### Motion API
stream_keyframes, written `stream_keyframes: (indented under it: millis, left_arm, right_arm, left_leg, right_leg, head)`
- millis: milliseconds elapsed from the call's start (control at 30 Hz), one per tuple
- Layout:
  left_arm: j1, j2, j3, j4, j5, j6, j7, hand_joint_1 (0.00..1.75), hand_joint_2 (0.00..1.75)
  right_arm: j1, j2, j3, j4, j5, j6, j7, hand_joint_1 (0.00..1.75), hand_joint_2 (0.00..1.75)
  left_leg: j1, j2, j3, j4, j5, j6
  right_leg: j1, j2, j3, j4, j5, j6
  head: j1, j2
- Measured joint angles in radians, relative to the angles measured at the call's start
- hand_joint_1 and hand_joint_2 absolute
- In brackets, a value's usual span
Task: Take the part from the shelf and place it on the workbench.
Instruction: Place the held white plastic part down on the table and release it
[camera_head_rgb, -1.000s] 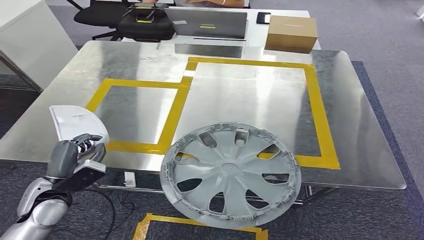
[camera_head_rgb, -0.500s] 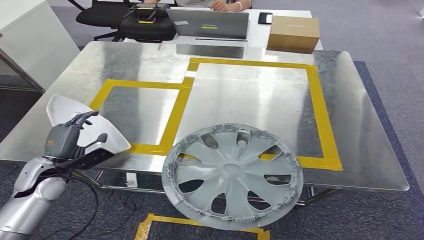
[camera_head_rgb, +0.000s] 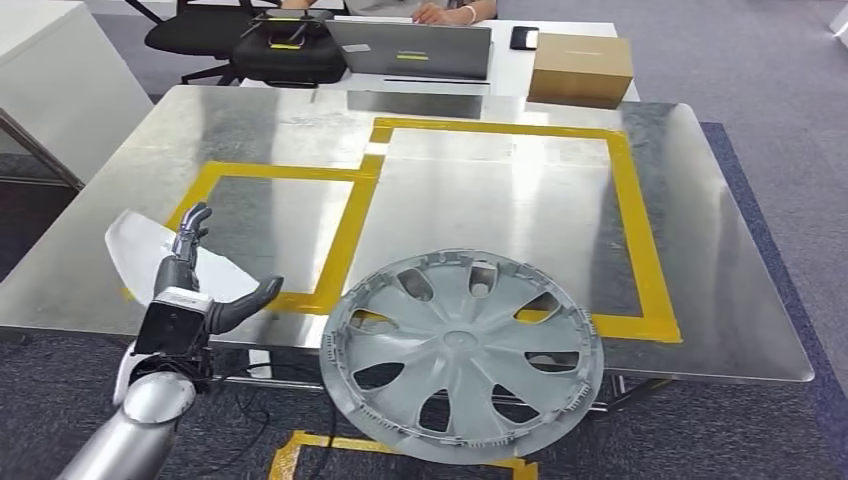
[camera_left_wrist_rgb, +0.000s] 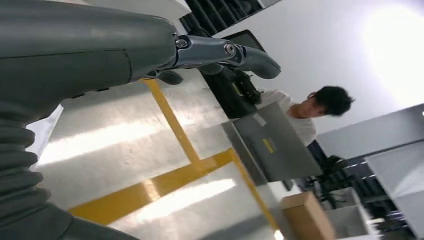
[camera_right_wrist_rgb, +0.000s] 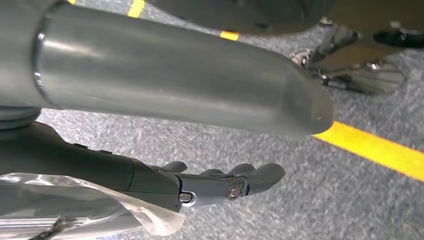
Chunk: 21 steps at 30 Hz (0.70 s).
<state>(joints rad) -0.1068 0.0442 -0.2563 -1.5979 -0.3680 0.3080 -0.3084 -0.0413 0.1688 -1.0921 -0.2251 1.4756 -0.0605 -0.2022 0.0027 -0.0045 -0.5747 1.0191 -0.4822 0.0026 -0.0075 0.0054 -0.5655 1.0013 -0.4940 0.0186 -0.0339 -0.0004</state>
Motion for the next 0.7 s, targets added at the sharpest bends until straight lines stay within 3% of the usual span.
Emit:
stream_keyframes:
  millis: [100, 200, 233, 333, 367, 433, 500, 533, 633, 700]
  left_arm:
    - [0.025, -0.023, -0.015, -0.037, 0.017, 0.027, -0.015, 0.00, 0.00]
    - [0.029, -0.026, -0.018, -0.042, 0.017, 0.032, -0.018, 0.00, 0.00]
    - [0.039, -0.033, -0.024, -0.054, 0.022, 0.045, -0.023, 0.00, 0.00]
    - [0.124, -0.073, -0.069, -0.115, 0.075, 0.107, -0.046, 0.00, 0.00]
    - [0.151, -0.082, -0.080, -0.128, 0.091, 0.120, -0.051, 0.00, 0.00]
    - [0.180, -0.090, -0.083, -0.144, 0.115, 0.143, -0.067, 0.00, 0.00]
    - [0.201, -0.095, -0.080, -0.164, 0.151, 0.166, -0.085, 0.00, 0.00]
    - [0.210, -0.096, -0.077, -0.175, 0.170, 0.176, -0.093, 0.00, 0.00]
    - [0.233, -0.099, -0.068, -0.203, 0.211, 0.199, -0.110, 0.00, 0.00]
    - [0.246, -0.099, -0.058, -0.219, 0.224, 0.209, -0.118, 0.00, 0.00]
  right_arm:
    - [0.003, 0.006, -0.003, 0.000, -0.005, -0.006, -0.001, 0.00, 0.00]
    - [0.004, 0.007, -0.003, 0.000, -0.007, -0.007, -0.002, 0.00, 0.00]
    - [0.005, 0.008, -0.004, 0.000, -0.010, -0.010, -0.003, 0.00, 0.00]
    - [0.012, 0.017, -0.020, 0.000, -0.026, -0.024, -0.007, 0.00, 0.00]
    - [0.014, 0.019, -0.026, 0.000, -0.030, -0.027, -0.007, 0.00, 0.00]
    - [0.015, 0.019, -0.031, 0.000, -0.034, -0.029, -0.005, 0.00, 0.00]
    - [0.014, 0.020, -0.037, 0.000, -0.036, -0.031, -0.001, 0.00, 0.00]
    - [0.015, 0.021, -0.040, 0.000, -0.037, -0.032, 0.002, 0.00, 0.00]
    - [0.018, 0.023, -0.050, 0.000, -0.041, -0.036, 0.007, 0.00, 0.00]
    - [0.018, 0.027, -0.054, 0.000, -0.042, -0.038, 0.010, 0.00, 0.00]
  left_leg:
    - [-0.003, -0.001, -0.001, -0.001, -0.002, 0.009]
    - [-0.001, -0.001, 0.000, -0.004, 0.000, 0.011]
    - [0.001, 0.000, 0.002, -0.007, 0.001, 0.016]
    - [0.004, 0.002, 0.007, -0.015, 0.005, 0.033]
    - [0.004, 0.002, 0.007, -0.014, 0.005, 0.034]
    - [0.004, 0.001, 0.008, -0.010, 0.004, 0.032]
    - [0.000, 0.001, 0.004, -0.002, 0.002, 0.025]
    - [-0.002, 0.000, 0.002, 0.000, 0.002, 0.019]
    - [0.000, 0.000, -0.001, 0.004, 0.003, 0.003]
    - [0.002, 0.000, -0.015, 0.045, -0.038, -0.008]
  right_leg:
    - [-0.002, -0.001, 0.002, -0.004, 0.001, 0.010]
    - [-0.002, -0.001, 0.003, -0.004, 0.000, 0.012]
    - [-0.002, -0.001, -0.004, 0.010, -0.012, 0.015]
    - [-0.005, -0.003, -0.112, 0.234, -0.116, 0.027]
    - [-0.005, -0.003, -0.129, 0.272, -0.123, 0.028]
    - [-0.006, -0.003, -0.072, 0.154, -0.056, 0.025]
    - [-0.005, -0.002, -0.008, 0.036, -0.014, 0.021]
    - [-0.004, -0.001, 0.005, 0.012, -0.009, 0.017]
    - [-0.002, -0.001, 0.004, 0.007, -0.003, 0.002]
    - [-0.005, -0.004, -0.001, 0.003, 0.007, -0.013]
  head:
    - [0.001, 0.000]
    - [0.001, 0.000]
    - [0.002, 0.000]
    - [0.004, 0.000]
    - [0.005, 0.000]
    - [0.005, 0.000]
    - [0.004, 0.000]
    - [0.004, 0.000]
    - [0.004, 0.000]
    - [0.003, 0.000]
